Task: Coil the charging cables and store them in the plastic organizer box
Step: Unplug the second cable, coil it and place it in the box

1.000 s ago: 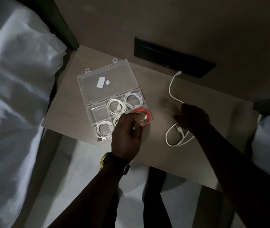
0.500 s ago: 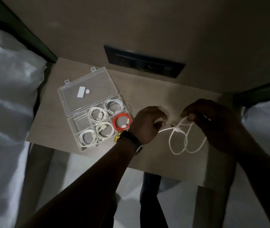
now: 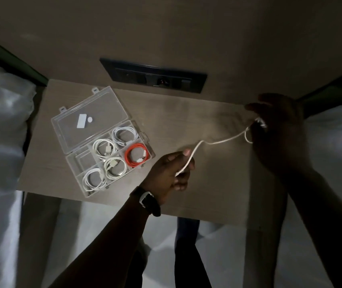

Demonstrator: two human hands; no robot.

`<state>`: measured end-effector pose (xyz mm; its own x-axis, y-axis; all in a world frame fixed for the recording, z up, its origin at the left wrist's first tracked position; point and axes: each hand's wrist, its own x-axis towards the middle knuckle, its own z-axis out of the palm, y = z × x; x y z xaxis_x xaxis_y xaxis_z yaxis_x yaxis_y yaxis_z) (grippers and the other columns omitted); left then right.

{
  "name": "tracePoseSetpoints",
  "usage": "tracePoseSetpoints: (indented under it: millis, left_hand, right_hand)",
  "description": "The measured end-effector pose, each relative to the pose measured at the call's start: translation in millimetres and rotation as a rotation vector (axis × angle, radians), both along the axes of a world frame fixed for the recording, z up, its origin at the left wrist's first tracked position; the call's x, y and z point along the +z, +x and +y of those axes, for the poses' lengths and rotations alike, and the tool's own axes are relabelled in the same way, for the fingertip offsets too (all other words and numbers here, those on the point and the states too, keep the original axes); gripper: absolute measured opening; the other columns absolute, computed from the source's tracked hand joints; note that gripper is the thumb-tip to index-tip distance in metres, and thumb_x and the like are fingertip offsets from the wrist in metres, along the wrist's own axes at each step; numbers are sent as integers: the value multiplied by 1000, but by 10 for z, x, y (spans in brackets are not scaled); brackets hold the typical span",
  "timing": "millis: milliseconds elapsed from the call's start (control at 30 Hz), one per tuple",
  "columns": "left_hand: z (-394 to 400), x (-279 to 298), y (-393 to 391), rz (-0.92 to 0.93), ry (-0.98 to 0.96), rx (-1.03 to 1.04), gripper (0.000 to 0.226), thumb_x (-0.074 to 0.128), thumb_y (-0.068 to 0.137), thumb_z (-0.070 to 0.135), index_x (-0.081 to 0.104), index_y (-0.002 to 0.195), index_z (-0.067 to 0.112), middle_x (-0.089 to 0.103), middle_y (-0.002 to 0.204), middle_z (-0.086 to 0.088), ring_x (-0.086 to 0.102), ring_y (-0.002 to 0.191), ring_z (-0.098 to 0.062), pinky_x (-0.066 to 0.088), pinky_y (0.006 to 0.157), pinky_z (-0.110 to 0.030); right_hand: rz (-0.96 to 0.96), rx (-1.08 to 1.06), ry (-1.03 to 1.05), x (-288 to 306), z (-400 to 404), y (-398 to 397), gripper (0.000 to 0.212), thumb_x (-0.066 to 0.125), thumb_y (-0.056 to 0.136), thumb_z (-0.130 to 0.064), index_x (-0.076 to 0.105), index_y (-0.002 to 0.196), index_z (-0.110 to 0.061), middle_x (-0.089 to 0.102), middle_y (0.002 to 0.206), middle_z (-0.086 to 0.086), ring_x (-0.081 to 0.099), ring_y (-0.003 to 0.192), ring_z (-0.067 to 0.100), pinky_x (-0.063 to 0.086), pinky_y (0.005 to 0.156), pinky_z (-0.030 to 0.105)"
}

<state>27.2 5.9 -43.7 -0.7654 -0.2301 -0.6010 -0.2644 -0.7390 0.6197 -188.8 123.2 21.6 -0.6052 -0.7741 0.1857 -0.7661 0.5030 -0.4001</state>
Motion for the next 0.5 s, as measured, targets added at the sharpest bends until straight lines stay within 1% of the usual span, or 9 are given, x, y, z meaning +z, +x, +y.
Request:
tracePoseSetpoints:
  millis: [67, 133, 200, 267, 300, 333, 400, 467, 500]
  left_hand:
    - [11, 64, -48, 29, 48, -29, 45, 65, 84, 55, 65, 80, 10, 38, 58, 7, 26, 39, -5, 27, 39, -15]
    - [28, 146, -105, 26, 88, -95, 50, 61, 84, 59, 70, 89, 10, 41, 62, 6, 26, 39, -3, 26, 37, -15]
    - [28, 223, -147, 43, 122, -151, 49, 57, 85, 56, 71, 90, 9, 46, 63, 5, 27, 39, -2, 26, 36, -15]
    - [25, 288, -169, 87, 166, -177, 42, 56, 89, 49, 71, 89, 10, 48, 61, 6, 29, 39, 0, 27, 38, -14]
    - [18, 319, -173, 115, 204, -174, 40, 55, 90, 47, 71, 88, 10, 47, 59, 7, 30, 40, 0, 27, 38, -15]
    - [6, 350, -173, 150, 260, -152, 38, 54, 92, 45, 69, 88, 11, 46, 58, 8, 31, 41, -1, 27, 40, -15]
    - [-46, 409, -162, 248, 446, -52, 32, 47, 97, 40, 62, 89, 13, 44, 59, 8, 35, 45, -3, 27, 44, -18]
    - [-134, 460, -149, 367, 599, 82, 22, 40, 95, 31, 54, 88, 16, 43, 65, 7, 38, 52, -6, 28, 53, -22]
    - [-185, 478, -137, 405, 619, 159, 17, 38, 91, 27, 52, 87, 17, 43, 68, 6, 39, 56, -8, 28, 56, -23]
  right_hand:
    - [-37, 175, 66, -85, -12, 163, 42, 59, 89, -8, 60, 130, -12, 54, 139, 15, 48, 130, 36, 39, 107, 42]
    - [-251, 295, 170, -160, -22, 363, 54, 58, 90, -5, 49, 141, -20, 51, 145, 10, 43, 136, 25, 33, 108, 31]
    - [-451, 401, 235, -244, -27, 471, 53, 56, 91, -2, 50, 141, -20, 54, 141, 8, 44, 134, 18, 34, 107, 27]
    - [-583, 447, 184, -324, -24, 520, 32, 53, 92, -1, 65, 117, -16, 67, 111, 6, 59, 108, 17, 45, 93, 31]
    - [-618, 419, 170, -342, -26, 522, 23, 52, 93, -2, 64, 101, -20, 67, 95, 1, 61, 92, 17, 47, 83, 34]
    - [-640, 370, 166, -359, -31, 514, 19, 51, 95, -7, 61, 92, -22, 66, 85, -1, 61, 81, 16, 47, 75, 35]
    - [-643, 278, 175, -413, -20, 505, 17, 47, 100, -23, 56, 86, -27, 61, 70, -7, 58, 66, 7, 45, 64, 31]
    - [-627, 248, 181, -425, -13, 539, 23, 45, 102, -34, 57, 84, -26, 57, 63, -14, 58, 63, 1, 43, 60, 25]
    - [-619, 259, 189, -425, -4, 557, 25, 44, 102, -36, 58, 84, -24, 57, 62, -16, 57, 62, -1, 43, 59, 24]
